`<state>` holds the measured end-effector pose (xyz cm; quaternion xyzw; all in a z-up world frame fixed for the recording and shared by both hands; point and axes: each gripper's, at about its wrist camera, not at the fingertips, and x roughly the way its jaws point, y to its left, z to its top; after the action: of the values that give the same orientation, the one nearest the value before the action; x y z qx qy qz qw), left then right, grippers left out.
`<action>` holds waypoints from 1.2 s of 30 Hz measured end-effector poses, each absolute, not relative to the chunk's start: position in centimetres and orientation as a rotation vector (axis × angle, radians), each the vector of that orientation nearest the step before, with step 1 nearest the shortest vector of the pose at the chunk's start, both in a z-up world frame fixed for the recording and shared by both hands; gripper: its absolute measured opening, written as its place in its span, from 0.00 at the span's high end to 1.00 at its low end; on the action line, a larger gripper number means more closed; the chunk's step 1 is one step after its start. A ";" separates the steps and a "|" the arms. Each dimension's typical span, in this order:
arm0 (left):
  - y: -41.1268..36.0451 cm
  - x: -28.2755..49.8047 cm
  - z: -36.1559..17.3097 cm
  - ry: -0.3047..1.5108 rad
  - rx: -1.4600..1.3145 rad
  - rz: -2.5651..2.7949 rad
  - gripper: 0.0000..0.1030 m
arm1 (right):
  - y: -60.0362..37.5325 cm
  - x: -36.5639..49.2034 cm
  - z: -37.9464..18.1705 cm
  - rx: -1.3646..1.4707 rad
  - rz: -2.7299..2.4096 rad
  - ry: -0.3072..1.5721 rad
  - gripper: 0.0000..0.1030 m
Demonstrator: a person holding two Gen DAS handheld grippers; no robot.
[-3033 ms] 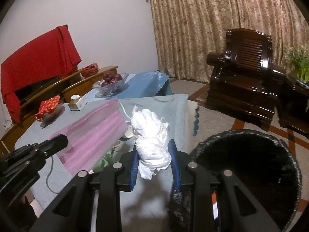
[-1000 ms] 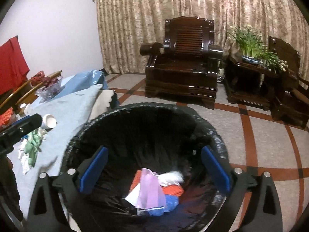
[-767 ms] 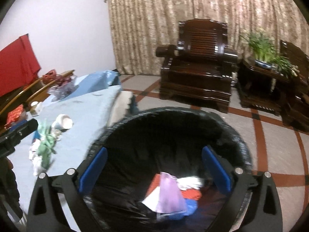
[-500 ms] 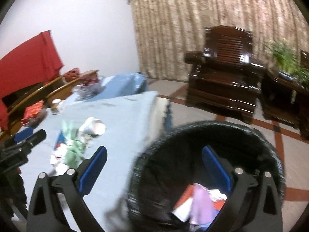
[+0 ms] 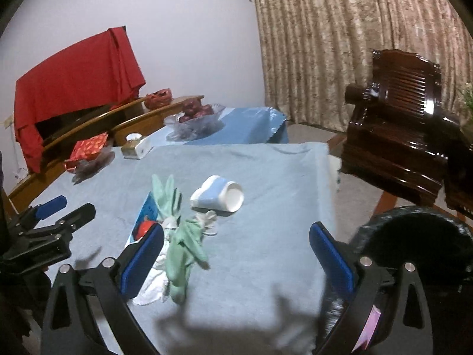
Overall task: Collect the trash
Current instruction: 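Move both tools back to the remaining trash on the table, then grasp the blue tube with the left gripper while the right grasps a green rubber glove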
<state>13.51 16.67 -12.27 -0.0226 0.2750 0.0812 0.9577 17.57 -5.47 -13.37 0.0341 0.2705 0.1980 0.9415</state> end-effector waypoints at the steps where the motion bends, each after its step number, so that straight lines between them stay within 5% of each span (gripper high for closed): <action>1: 16.9 13.7 -12.6 0.565 -0.051 0.168 0.11 | -5.1 17.8 -13.7 0.071 0.405 0.557 0.06; 13: 17.8 18.2 -16.9 0.640 -0.070 0.168 0.18 | -3.0 20.3 -16.4 0.053 0.406 0.611 0.16; 29: 19.5 20.3 -19.9 0.730 -0.091 0.208 0.27 | -1.6 21.8 -18.1 0.044 0.423 0.635 0.16; 36: 19.3 21.0 -21.0 0.782 -0.106 0.141 0.60 | -1.3 21.8 -18.5 0.043 0.429 0.645 0.16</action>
<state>20.96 19.32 -20.97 -0.0517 0.3805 0.0686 0.9208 21.82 -1.28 -18.54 0.0212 0.3144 0.2089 0.9258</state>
